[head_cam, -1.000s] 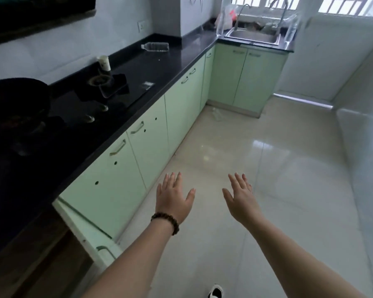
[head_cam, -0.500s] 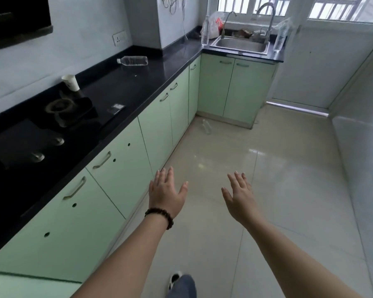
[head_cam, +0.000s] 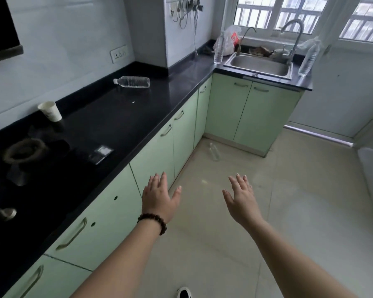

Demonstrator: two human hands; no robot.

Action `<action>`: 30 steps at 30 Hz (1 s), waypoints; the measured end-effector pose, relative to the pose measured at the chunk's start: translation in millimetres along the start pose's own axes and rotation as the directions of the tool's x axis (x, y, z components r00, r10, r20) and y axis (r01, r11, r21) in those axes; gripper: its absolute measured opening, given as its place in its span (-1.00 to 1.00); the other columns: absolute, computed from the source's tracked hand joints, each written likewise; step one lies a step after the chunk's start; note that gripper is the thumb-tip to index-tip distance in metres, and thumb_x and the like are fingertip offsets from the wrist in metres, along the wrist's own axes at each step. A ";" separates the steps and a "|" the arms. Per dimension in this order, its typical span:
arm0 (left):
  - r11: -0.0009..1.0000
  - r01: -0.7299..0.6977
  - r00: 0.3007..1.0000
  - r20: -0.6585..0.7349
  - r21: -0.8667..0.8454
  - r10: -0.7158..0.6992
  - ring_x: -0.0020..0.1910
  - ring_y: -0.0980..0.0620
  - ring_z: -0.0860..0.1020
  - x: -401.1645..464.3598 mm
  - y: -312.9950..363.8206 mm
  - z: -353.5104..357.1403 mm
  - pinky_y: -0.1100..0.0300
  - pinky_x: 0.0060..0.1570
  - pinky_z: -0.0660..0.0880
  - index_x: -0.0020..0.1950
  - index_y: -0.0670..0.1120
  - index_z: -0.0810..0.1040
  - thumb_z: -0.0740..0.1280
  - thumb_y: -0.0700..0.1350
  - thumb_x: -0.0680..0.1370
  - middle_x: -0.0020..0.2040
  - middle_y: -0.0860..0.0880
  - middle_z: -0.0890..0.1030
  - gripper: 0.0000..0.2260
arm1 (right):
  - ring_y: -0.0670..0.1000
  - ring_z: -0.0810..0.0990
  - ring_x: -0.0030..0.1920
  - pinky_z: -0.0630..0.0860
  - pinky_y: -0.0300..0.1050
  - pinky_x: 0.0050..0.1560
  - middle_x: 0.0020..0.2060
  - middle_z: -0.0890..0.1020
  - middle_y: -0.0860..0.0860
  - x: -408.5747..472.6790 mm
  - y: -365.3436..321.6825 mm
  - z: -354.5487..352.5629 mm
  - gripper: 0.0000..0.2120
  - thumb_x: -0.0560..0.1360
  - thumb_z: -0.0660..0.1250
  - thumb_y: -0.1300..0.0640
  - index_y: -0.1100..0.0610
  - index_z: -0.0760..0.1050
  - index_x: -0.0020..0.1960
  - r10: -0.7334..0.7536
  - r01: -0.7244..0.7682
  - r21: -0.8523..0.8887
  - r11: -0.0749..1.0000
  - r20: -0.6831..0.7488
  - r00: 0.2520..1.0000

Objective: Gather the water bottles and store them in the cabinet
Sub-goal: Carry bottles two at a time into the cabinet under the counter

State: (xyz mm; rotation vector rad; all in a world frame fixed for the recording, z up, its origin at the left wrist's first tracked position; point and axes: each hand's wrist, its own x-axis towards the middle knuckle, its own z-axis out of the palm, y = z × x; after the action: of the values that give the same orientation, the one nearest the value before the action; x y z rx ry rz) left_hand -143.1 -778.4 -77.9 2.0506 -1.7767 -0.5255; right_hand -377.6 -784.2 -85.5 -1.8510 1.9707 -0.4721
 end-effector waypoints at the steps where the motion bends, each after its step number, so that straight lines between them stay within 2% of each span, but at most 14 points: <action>1: 1.000 0.002 1.000 -0.008 -0.004 -0.002 0.56 -0.06 0.05 21.8 2.9 -3.5 0.01 0.51 0.03 0.57 -0.11 0.08 0.13 0.17 0.60 0.57 -0.14 0.13 -0.37 | 0.00 -0.16 0.55 -0.16 -0.05 0.52 0.56 0.02 0.03 22.7 -5.2 -3.6 -0.45 0.61 0.09 -0.06 0.07 0.07 0.54 -0.006 0.006 0.000 1.000 -0.002 1.000; 10: 0.999 0.034 0.999 -0.037 0.002 -0.034 0.55 -0.07 0.06 175.6 26.9 -2.1 0.02 0.50 0.06 0.57 -0.11 0.09 0.13 0.19 0.60 0.57 -0.14 0.15 -0.36 | 0.01 -0.15 0.55 -0.16 -0.04 0.51 0.55 0.05 0.05 192.7 -26.7 -15.6 -0.46 0.61 0.12 -0.03 0.09 0.11 0.53 -0.069 0.069 0.007 0.998 -0.003 0.998; 16: 0.996 0.087 0.991 -0.102 -0.026 -0.090 0.56 -0.08 0.04 287.5 40.8 11.9 0.01 0.49 0.07 0.57 -0.12 0.11 0.16 0.16 0.60 0.56 -0.15 0.14 -0.37 | 0.02 -0.14 0.55 -0.14 -0.01 0.53 0.55 0.07 0.04 328.6 -29.2 -10.9 -0.48 0.60 0.14 -0.02 0.08 0.16 0.52 -0.167 0.167 0.010 0.986 0.007 0.986; 24: 0.960 0.260 0.944 -0.184 -0.101 -0.275 0.53 -0.10 0.13 462.2 81.5 26.5 0.02 0.48 0.12 0.55 -0.12 0.15 0.21 0.14 0.58 0.54 -0.18 0.20 -0.37 | 0.02 -0.17 0.55 -0.18 -0.04 0.52 0.55 0.04 0.04 538.1 -43.4 -30.2 -0.48 0.61 0.12 -0.03 0.08 0.13 0.53 -0.305 0.308 -0.017 0.951 0.104 0.947; 30: 0.921 0.370 0.890 -0.239 -0.118 -0.388 0.51 -0.11 0.17 550.6 87.1 21.2 0.02 0.47 0.16 0.54 -0.15 0.18 0.22 0.13 0.58 0.51 -0.21 0.24 -0.38 | 0.01 -0.18 0.55 -0.18 -0.04 0.53 0.56 0.01 0.02 642.2 -74.7 -27.4 -0.47 0.62 0.09 -0.05 0.05 0.08 0.54 -0.390 0.400 -0.007 0.916 0.203 0.898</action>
State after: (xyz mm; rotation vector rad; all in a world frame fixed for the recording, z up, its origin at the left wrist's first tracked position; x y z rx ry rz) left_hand -154.8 -1336.1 -71.0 2.3079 -1.1968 -0.3942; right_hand -357.6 -1430.5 -59.7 -2.2455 1.4891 -0.3378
